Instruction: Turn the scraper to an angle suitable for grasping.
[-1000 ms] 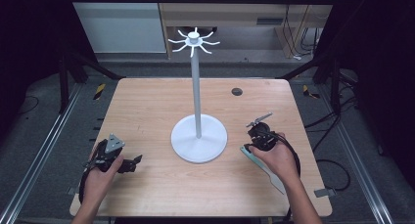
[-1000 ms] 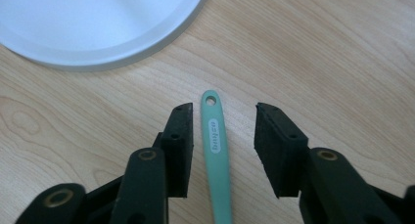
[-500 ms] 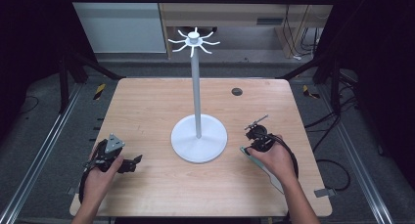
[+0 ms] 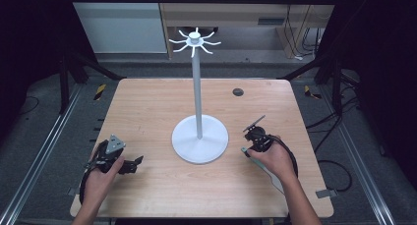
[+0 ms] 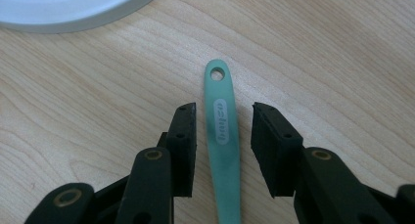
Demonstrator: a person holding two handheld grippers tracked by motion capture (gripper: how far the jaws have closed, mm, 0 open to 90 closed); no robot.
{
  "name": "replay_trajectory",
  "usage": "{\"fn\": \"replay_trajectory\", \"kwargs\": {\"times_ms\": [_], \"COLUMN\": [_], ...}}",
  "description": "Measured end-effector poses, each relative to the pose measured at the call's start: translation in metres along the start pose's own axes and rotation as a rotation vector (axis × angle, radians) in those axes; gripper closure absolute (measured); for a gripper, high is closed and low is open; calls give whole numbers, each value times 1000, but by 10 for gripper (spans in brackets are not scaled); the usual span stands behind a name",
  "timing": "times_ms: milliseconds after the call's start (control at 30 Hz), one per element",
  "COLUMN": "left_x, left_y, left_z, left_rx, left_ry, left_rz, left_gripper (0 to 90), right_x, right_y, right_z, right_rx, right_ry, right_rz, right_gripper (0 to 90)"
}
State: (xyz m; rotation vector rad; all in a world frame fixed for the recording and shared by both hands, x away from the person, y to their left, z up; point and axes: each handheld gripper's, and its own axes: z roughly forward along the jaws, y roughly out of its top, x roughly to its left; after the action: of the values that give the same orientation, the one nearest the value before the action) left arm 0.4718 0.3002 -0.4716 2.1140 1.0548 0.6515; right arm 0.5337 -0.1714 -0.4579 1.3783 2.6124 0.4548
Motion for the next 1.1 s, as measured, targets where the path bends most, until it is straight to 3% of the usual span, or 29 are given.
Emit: {"fn": "replay_trajectory", "kwargs": {"times_ms": [800, 1100], "left_x": [-3, -3], "left_y": [1, 1], "left_z": [1, 0], "left_rx": [10, 10], "left_ry": [-3, -1], "left_rz": [18, 18], "left_gripper": [29, 29], "right_x": [-2, -1], "right_y": [12, 12], "right_z": [12, 13], "right_rx": [81, 88], "right_ry": [14, 14], "right_rz": [-29, -32], "right_gripper": [711, 742]}}
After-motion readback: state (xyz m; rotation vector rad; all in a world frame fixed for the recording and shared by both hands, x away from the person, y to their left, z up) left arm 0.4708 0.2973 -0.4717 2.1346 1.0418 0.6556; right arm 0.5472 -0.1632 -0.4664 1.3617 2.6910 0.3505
